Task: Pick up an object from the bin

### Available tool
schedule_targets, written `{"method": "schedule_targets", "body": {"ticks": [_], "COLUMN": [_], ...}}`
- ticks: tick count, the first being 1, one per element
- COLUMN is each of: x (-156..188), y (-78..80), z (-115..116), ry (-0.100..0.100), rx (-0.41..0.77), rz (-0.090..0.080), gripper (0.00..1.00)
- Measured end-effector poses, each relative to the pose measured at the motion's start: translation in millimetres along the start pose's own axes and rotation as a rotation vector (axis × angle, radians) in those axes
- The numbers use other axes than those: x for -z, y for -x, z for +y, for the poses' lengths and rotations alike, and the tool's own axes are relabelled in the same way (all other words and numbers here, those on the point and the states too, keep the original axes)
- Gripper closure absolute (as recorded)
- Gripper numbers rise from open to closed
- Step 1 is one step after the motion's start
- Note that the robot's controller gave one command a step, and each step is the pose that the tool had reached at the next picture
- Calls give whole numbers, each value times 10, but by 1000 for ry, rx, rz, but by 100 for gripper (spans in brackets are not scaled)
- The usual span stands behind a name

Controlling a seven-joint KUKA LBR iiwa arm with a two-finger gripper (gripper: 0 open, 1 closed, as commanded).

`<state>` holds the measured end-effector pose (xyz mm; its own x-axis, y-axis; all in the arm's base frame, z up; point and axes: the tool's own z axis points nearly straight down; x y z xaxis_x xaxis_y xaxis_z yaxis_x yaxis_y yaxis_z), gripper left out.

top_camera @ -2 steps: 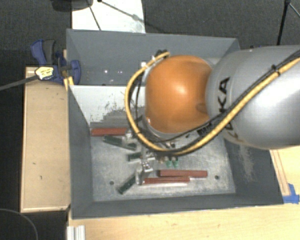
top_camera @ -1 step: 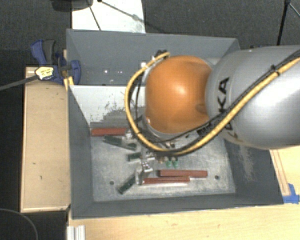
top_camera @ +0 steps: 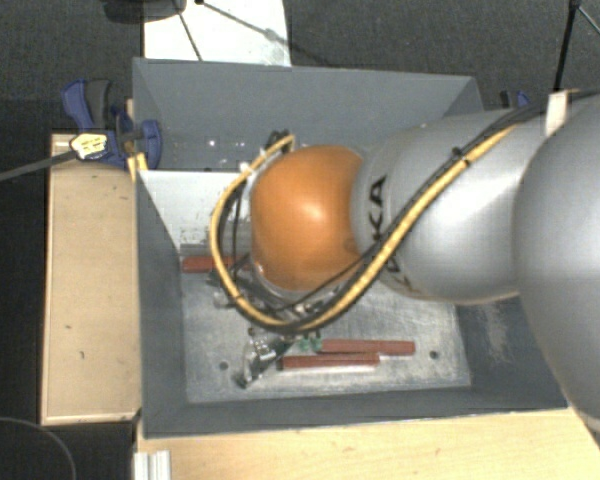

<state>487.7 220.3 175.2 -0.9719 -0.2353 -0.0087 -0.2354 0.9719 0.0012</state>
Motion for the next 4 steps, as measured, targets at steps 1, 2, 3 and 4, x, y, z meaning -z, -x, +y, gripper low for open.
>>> {"method": "schedule_targets", "body": {"ticks": [1, 2, 3, 4], "x": [-663, -1019, -1019, 565], "y": [63, -75, -75, -228], "z": [-431, -601, -601, -645], "ry": [2, 1, 1, -1], "rx": [138, -137, -138, -56], "rz": [2, 1, 1, 3], "gripper": [0, 100, 100, 100]}}
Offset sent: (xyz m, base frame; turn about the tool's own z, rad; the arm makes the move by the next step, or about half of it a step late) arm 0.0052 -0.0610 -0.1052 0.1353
